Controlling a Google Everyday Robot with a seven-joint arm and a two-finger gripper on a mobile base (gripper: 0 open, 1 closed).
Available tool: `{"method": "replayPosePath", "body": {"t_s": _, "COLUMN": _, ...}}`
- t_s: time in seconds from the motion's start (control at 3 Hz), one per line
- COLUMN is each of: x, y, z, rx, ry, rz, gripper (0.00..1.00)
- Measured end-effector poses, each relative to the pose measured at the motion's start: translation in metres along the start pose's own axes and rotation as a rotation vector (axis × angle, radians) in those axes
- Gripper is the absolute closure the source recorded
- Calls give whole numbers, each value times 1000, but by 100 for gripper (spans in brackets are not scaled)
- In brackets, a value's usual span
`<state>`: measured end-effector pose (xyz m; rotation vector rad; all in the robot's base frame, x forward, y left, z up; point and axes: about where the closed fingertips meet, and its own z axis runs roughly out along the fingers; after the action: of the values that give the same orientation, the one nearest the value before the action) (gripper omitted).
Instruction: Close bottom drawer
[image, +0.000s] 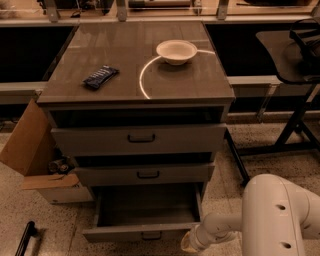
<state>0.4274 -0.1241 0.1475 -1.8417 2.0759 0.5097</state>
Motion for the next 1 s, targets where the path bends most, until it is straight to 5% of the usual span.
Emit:
{"method": "replayPosePath", "body": {"t_s": 0.33, "x": 0, "y": 0, "z": 0, "rx": 0, "ry": 0, "rz": 0, "gripper": 100}}
{"method": "replayPosePath", "body": {"t_s": 1.0, "x": -6, "y": -39, "z": -8, "rx": 102, "ry": -150, "rz": -39, "gripper": 100}}
